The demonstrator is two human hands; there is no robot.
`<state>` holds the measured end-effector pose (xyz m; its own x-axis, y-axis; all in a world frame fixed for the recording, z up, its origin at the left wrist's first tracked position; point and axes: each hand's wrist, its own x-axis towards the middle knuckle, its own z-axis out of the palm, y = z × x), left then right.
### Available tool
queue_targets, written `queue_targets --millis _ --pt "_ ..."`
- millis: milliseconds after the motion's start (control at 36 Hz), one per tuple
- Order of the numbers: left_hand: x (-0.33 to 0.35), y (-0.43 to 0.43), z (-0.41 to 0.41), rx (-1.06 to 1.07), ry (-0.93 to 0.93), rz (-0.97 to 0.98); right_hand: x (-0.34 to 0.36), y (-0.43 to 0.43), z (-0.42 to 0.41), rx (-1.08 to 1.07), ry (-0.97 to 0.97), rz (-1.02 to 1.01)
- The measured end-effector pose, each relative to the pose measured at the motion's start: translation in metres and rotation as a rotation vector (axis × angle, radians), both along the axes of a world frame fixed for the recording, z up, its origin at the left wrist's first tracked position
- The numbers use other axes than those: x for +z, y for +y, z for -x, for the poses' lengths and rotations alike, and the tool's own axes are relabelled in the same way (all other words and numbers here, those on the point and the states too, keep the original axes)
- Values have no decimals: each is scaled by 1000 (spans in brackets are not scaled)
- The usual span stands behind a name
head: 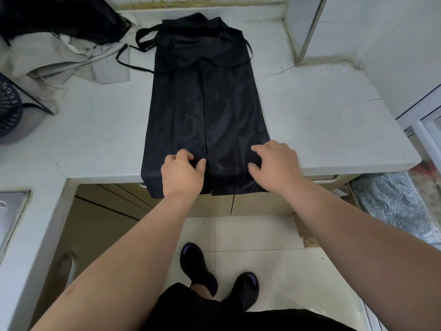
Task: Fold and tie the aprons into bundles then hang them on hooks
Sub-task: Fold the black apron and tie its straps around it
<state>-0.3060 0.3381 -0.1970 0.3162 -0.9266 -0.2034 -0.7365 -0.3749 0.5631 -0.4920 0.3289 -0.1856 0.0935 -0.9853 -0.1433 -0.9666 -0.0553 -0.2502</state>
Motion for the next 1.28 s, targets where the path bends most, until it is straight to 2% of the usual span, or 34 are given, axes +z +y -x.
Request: queue_targets --millis 139,472,806,944,1000,1139,1195,1278 --pt "4 -7 -2 -88 -215 -92 -4 -9 -22 56 -131 -207" --pt "8 -23 8 -196 -425 -216 -9 -18 -23 27 -125 -251" --pt "13 -41 14 -319 -461 -346 -4 -24 -22 24 -152 -336" --pt "14 -41 4 -346 -332 -230 -3 -31 -21 14 -161 -403" --pt "9 -38 -1 -376 -333 -212 -3 -35 -21 1 -163 -447" --pt "-7 -27 -12 -423 -273 -56 -5 -34 -28 13 -5 -417" --pt "-14 -22 -18 -477 -357 5 -9 -30 -32 25 98 -332" --pt "-23 -16 -26 -569 -513 -53 -19 -20 -38 48 262 -163"
